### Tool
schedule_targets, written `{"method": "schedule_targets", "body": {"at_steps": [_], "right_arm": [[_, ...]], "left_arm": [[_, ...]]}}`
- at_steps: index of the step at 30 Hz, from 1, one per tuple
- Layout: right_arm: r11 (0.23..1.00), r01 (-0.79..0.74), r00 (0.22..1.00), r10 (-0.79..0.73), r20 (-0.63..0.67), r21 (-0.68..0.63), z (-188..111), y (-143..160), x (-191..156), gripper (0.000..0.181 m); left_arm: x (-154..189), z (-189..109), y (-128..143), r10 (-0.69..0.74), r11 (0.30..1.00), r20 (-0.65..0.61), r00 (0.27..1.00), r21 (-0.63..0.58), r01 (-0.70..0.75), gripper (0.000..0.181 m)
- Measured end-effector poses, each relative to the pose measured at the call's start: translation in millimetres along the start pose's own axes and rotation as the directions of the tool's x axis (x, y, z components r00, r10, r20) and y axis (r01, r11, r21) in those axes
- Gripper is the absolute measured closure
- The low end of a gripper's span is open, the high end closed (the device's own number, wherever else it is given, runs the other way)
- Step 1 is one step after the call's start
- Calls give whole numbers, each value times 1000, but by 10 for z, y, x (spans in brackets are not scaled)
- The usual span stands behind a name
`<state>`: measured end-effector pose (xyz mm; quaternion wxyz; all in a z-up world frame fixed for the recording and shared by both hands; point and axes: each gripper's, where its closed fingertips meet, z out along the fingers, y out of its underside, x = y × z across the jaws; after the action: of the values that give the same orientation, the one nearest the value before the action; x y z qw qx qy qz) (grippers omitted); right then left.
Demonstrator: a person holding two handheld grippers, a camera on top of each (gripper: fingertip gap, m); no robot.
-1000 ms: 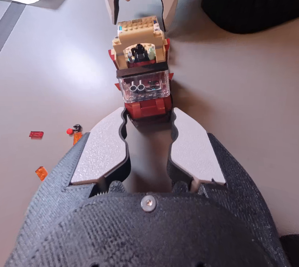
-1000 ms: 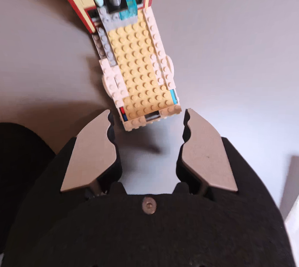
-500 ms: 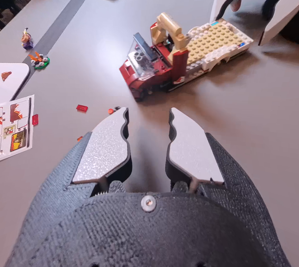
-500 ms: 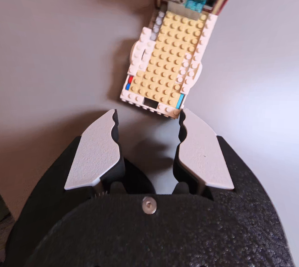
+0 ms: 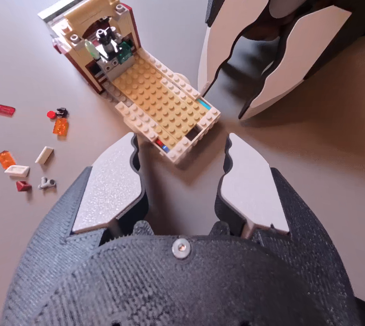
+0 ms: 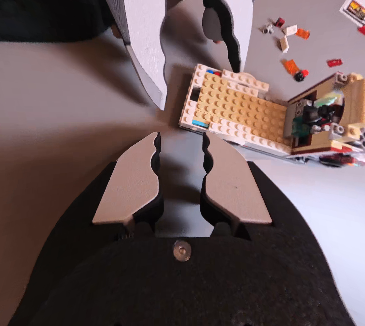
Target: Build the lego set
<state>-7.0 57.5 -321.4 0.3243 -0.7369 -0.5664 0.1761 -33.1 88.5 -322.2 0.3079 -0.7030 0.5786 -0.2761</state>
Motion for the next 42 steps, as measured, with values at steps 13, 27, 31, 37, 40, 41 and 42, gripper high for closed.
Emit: {"method": "schedule_targets", "body": {"at_steps": [13, 27, 31, 37, 40, 41, 42], "right_arm": [[960, -20, 981, 73, -178, 280, -491, -143, 921, 141], [975, 38, 931, 45, -361, 220, -192, -159, 1254, 161], [972, 24, 930, 65, -361, 235, -204, -156, 1228, 161], [971, 40, 936, 46, -349, 235, -249, -121, 1208, 157], [971, 30, 933, 57, -355, 237, -244, -103, 1215, 160], [971, 36, 930, 54, -363, 236, -245, -100, 1222, 160], [970, 37, 929, 55, -365, 239, -245, -100, 1222, 160]], "left_arm": [[-408, -88, 120, 50, 999, 126, 991, 11, -52, 126], [-455, 42, 31, -27, 1000, 178, 984, 5, 26, 94], [-588, -54, 84, -26, 999, 189, 982, 26, 22, 103], [-645, -97, 74, -49, 997, 186, 981, 63, 38, 98], [-623, -42, 56, -17, 999, 196, 981, 38, 10, 108], [-625, -39, 54, -12, 999, 197, 980, 32, 6, 108], [-627, -39, 55, -9, 1000, 195, 981, 30, 3, 108]]}}
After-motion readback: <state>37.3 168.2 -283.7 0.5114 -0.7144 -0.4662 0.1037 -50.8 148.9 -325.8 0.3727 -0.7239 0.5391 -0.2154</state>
